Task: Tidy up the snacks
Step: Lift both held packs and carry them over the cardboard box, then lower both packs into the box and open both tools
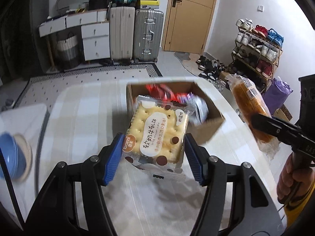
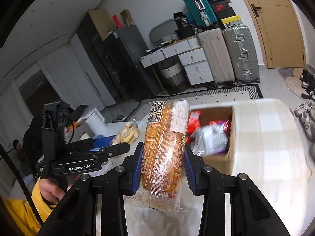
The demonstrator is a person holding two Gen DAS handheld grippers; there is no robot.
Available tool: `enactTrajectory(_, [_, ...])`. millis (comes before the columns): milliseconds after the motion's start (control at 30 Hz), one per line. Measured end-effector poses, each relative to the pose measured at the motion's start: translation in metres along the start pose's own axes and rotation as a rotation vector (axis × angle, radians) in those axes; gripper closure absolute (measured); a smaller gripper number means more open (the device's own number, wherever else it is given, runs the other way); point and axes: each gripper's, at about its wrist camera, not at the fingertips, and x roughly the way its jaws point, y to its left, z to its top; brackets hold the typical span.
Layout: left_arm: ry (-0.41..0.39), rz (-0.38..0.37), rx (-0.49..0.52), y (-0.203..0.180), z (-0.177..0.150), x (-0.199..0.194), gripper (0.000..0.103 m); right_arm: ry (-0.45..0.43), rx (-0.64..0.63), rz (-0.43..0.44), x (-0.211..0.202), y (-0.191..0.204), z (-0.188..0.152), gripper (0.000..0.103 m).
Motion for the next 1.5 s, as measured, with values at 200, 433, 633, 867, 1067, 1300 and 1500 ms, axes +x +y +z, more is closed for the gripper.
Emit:
enactTrajectory(200, [0.087,-0.088,-0.045,0.010,0.053,0.056,0.044,0.055,0.036,-0.020,0.039,-0.030,0.051,0.065])
enactTrajectory(433, [0.177,-0.141,-0.081,0.011,0.071,0.114,0.044,0.145,0.047,-0.081,0.089,-0.053,0.076,0.065])
enactTrajectory(633, [0.152,-0.129,0.012,-0.001,0.065,0.134,0.044,0.200,0.034,-0.129,0.114,-0.067,0.072,0.065])
enactTrajectory(867, [0.193,-0.156,0.049,-0.011,0.058,0.156,0.044,0.225,0.024,-0.130,0.127,-0.077,0.071,0.065])
enactTrajectory(1067, [0.201,-0.157,0.042,-0.005,0.060,0.154,0.041,0.254,0.000,-0.140,0.131,-0.075,0.073,0.065])
enactTrajectory(1300, [0.152,-0.152,0.059,-0.004,0.062,0.126,0.032,0.297,-0.021,-0.144,0.140,-0.069,0.075,0.065])
enactTrajectory(1500, [0.128,-0.144,0.046,0.002,0.062,0.099,0.031,0.314,-0.029,-0.143,0.143,-0.062,0.073,0.065])
